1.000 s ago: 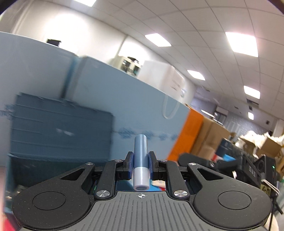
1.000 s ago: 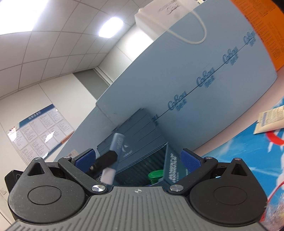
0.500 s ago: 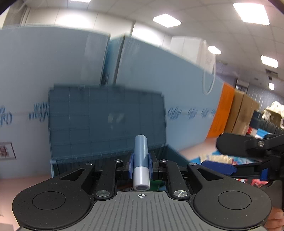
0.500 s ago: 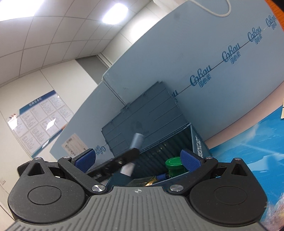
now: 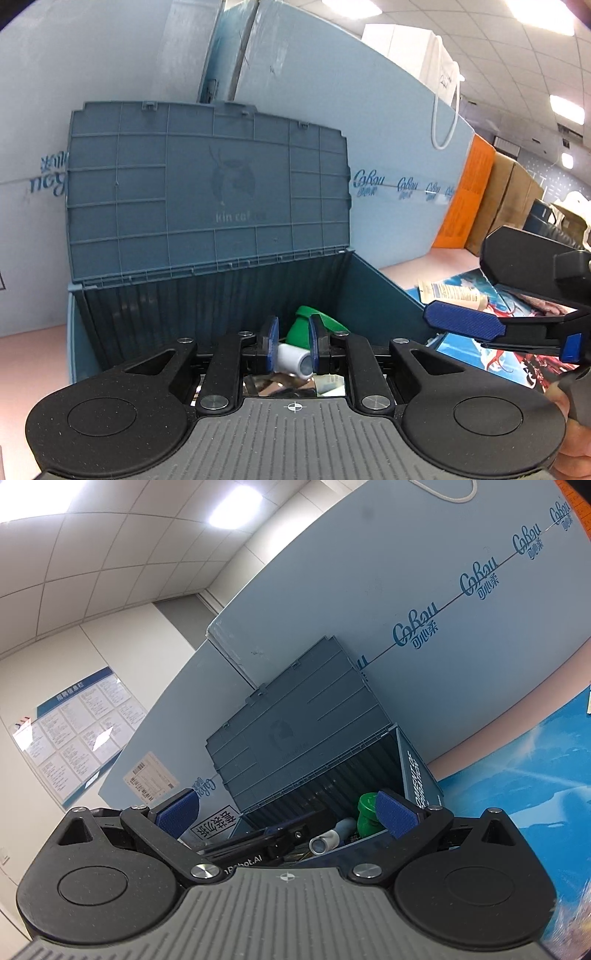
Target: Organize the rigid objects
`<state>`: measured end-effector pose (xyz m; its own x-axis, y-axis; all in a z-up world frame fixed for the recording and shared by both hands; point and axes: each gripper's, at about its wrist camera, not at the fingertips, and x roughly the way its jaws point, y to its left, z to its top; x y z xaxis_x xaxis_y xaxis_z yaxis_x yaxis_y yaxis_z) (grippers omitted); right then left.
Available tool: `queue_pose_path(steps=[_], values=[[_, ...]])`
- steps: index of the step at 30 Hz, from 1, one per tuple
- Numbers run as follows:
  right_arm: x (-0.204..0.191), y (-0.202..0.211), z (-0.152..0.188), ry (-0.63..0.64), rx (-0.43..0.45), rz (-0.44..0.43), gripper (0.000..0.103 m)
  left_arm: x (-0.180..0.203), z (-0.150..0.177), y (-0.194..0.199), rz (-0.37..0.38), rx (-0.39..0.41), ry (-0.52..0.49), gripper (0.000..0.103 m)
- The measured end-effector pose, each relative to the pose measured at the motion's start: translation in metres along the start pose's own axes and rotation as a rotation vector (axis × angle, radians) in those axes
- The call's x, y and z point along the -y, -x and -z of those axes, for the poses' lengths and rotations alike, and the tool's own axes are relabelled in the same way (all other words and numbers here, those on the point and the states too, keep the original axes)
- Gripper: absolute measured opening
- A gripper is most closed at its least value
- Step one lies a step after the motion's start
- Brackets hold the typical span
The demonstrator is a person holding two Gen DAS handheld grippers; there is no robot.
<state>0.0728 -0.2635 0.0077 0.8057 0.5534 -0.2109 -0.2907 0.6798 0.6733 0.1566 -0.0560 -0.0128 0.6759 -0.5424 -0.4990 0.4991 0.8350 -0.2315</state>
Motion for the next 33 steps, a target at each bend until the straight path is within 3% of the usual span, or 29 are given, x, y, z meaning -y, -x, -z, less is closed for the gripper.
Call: queue_pose_path(steps=[18,25,30,33], values=[[-0.003,0.004,0.002,0.005,0.016,0.016,0.103,-0.008,0.003,0.013,0.021,0.061,0.114,0.018],[-0.007,0.014,0.003,-0.001,0.043,0.014,0.103,0.0,-0.001,0.036,0.0,0.159,0.189,0.019],[-0.02,0.034,0.004,0.032,0.121,0.035,0.103,0.019,-0.001,0.071,-0.035,0.291,0.204,0.02],[-0.028,0.046,0.006,0.052,0.17,0.049,0.103,0.033,0.003,0.096,-0.056,0.367,0.186,0.036]])
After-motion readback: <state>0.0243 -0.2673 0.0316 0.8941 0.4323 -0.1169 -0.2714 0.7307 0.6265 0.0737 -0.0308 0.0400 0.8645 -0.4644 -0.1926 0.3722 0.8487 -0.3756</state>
